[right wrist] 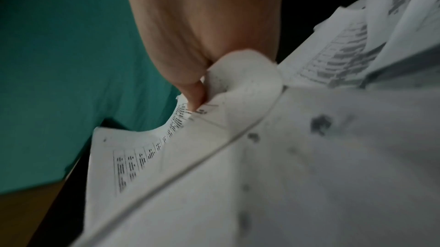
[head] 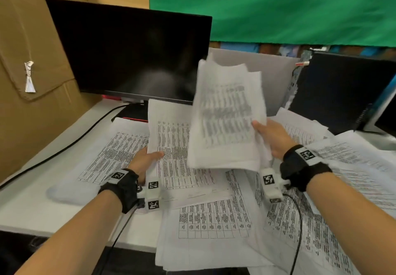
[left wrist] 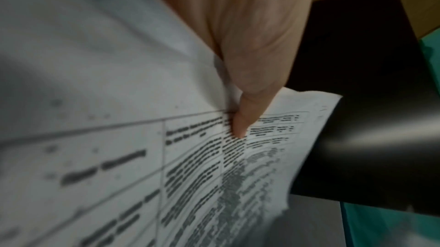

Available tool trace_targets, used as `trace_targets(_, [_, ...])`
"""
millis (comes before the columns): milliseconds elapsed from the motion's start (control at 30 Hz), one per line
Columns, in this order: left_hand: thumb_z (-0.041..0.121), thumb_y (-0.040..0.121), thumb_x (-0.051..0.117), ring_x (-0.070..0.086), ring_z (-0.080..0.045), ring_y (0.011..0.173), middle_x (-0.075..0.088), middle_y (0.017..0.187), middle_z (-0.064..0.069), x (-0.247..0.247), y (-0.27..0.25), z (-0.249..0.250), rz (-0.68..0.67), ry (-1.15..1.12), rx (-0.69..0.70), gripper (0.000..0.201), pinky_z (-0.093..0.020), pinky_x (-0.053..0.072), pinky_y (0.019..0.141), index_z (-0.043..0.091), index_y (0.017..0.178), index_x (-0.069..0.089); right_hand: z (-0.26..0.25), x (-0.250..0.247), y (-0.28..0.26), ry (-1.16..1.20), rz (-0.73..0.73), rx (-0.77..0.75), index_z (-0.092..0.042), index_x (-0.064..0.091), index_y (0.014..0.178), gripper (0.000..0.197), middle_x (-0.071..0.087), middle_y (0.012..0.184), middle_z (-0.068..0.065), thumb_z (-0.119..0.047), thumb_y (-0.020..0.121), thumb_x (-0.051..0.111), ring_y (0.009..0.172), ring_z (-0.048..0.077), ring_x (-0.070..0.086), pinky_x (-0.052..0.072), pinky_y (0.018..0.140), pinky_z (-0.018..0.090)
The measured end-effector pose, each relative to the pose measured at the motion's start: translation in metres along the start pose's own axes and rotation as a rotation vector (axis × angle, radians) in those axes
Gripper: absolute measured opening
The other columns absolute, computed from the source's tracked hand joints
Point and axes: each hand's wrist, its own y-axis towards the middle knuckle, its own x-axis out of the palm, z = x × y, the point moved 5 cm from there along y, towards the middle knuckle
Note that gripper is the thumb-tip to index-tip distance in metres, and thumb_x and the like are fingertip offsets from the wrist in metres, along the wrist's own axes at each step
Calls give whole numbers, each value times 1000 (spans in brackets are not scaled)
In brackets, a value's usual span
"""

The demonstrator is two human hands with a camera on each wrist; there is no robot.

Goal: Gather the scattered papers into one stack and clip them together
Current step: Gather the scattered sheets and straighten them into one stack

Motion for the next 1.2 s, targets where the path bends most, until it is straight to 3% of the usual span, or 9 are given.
trace_targets(133, [24,99,47,61,-35,99,63,110,-17,0,3,2,51,-44,-17,35,-51,50,91,0,125,50,30,60,-17,-71,-222,117,-2,53,132,33,65,124,13,-9,100,49,111,32,63,48,101,48])
trace_targets(267, [48,96,43,64,-31,101,68,110,-10,9,-10,1,-56,-224,-74,40,-42,52,83,19,119,58,53,102,-15,-178,-258,209,4,51,134,37,62,126,19,-4,98,48,117,36,58,45,104,47])
trace_targets(400, [11,95,53,58,-24,108,58,129,-4,7,-9,5,-75,-38,39,43,-40,47,94,17,136,44,52,130,-8,-359,-420,188,-12,52,130,31,62,118,9,-21,101,50,105,25,60,50,86,33])
trace_targets(467, [1,95,50,59,-26,105,57,131,-11,3,-7,6,-55,-67,62,46,-40,49,92,12,139,41,43,118,12,-399,-275,162,-11,56,112,23,60,104,8,-30,99,52,82,19,58,52,78,33])
trace_targets(600, [5,98,43,65,-4,52,70,74,-2,-4,-12,9,1,-194,47,22,-11,47,41,1,118,53,55,57,49,-817,105,344,0,25,149,81,35,151,22,-45,90,56,136,37,39,33,112,40])
trace_targets(667, [10,99,42,57,1,35,63,45,9,-4,-14,9,-6,-261,27,19,-10,40,32,3,108,57,57,49,49,-849,28,329,1,44,138,71,53,135,17,-44,86,64,123,34,52,43,100,34])
trace_targets(733, [12,99,44,62,-7,38,65,46,4,-3,-15,8,-6,-304,10,18,-13,42,32,3,104,59,58,50,50,-831,-45,272,-2,61,119,45,63,116,14,-31,86,67,108,31,61,45,85,28])
trace_targets(900, [13,99,42,61,-12,36,64,44,0,-5,-12,5,-24,-330,-33,24,-16,41,30,9,80,57,32,45,41,-858,-124,187,-7,58,79,20,62,82,12,-24,85,68,81,26,57,47,67,27])
trace_targets(1200, [10,97,41,58,-3,34,62,42,8,3,-29,14,9,-332,-43,18,-11,39,30,7,86,55,18,21,-64,-585,-693,391,-12,56,77,17,59,62,1,-9,89,69,50,9,52,46,51,20])
